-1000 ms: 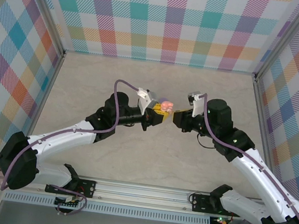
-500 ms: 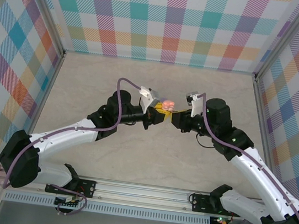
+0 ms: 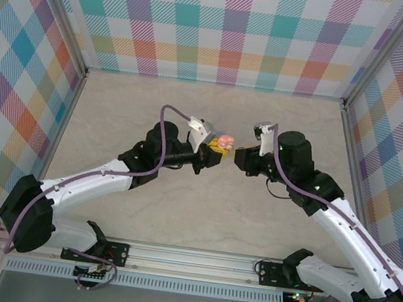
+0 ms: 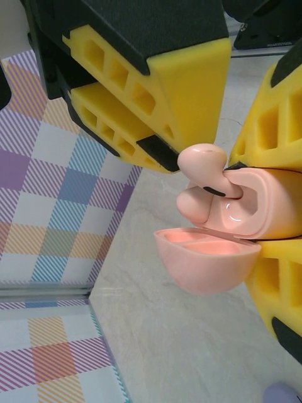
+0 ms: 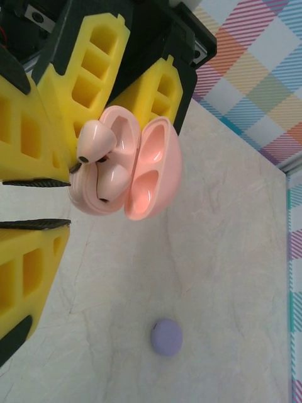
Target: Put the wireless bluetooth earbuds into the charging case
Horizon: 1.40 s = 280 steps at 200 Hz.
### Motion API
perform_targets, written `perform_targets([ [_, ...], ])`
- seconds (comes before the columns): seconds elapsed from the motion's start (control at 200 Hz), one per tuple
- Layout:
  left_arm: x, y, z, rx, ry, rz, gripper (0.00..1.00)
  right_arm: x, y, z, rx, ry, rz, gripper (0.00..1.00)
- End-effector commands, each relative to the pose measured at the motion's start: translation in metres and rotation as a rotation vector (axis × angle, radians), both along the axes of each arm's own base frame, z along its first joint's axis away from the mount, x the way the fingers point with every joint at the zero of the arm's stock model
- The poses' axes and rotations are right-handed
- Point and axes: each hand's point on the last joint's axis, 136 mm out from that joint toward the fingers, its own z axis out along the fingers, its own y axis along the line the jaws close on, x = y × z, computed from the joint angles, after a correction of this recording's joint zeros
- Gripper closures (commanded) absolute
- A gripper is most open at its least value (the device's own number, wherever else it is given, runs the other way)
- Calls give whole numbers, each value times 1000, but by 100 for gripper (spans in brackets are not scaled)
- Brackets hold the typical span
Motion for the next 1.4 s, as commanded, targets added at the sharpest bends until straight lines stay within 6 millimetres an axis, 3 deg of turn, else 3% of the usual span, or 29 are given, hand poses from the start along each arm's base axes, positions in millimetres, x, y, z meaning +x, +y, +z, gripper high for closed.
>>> perform_targets([
  [0.0, -8, -5, 19, -31, -45, -44, 89, -1, -1, 17, 19, -41, -5, 78],
  [0.385, -8, -9, 11, -10, -20, -67, 89, -9, 16, 24, 83, -34, 90, 80],
  [1.0, -14, -18, 6, 6, 1, -127, 90, -10, 26, 18, 87, 0, 144, 79],
  [1.205, -7, -12, 5, 16, 15, -69, 89, -8, 13, 24, 88, -42, 72, 76],
  [1.395, -14, -5, 11, -2, 33, -65, 90, 8, -10, 9, 6, -11, -62, 76],
])
